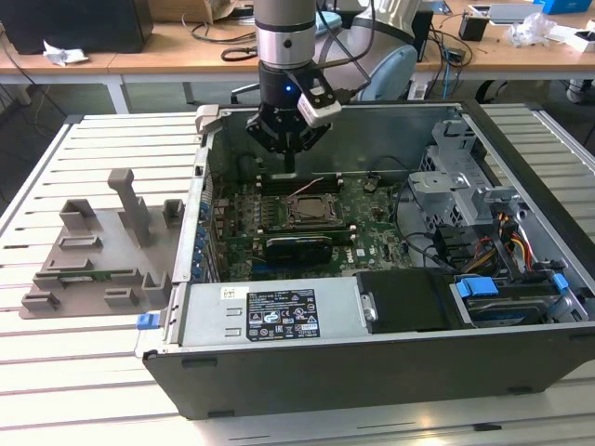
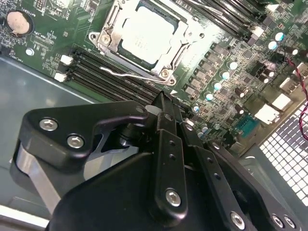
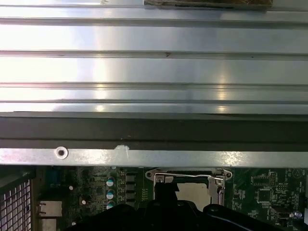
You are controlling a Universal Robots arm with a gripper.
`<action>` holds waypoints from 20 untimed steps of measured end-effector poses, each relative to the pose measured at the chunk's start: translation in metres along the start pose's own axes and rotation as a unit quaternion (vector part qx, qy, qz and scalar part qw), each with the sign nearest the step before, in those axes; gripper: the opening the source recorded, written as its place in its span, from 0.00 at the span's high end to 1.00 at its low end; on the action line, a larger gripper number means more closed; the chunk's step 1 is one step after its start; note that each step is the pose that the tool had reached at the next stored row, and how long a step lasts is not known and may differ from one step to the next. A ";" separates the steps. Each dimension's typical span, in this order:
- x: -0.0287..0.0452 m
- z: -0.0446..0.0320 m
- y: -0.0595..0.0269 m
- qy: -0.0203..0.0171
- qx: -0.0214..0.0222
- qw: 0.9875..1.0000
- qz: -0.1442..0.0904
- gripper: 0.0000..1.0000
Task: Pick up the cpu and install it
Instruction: 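Install the first cpu locking lever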
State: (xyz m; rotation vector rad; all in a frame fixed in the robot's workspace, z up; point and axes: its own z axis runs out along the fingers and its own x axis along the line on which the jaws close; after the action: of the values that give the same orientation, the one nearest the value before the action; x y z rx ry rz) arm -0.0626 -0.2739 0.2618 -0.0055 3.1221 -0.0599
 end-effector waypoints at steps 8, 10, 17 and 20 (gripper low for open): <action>-0.0084 0.0192 0.0004 0.001 -0.001 1.000 0.002 0.89; -0.0091 0.0234 0.0006 0.001 -0.001 1.000 0.002 0.89; -0.0099 0.0353 0.0012 0.001 -0.001 1.000 0.002 0.89; -0.0100 0.0376 0.0014 0.001 -0.001 1.000 0.002 0.89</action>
State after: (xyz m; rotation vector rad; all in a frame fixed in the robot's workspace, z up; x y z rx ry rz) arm -0.0520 -0.2739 0.2244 0.0004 3.1244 -0.0577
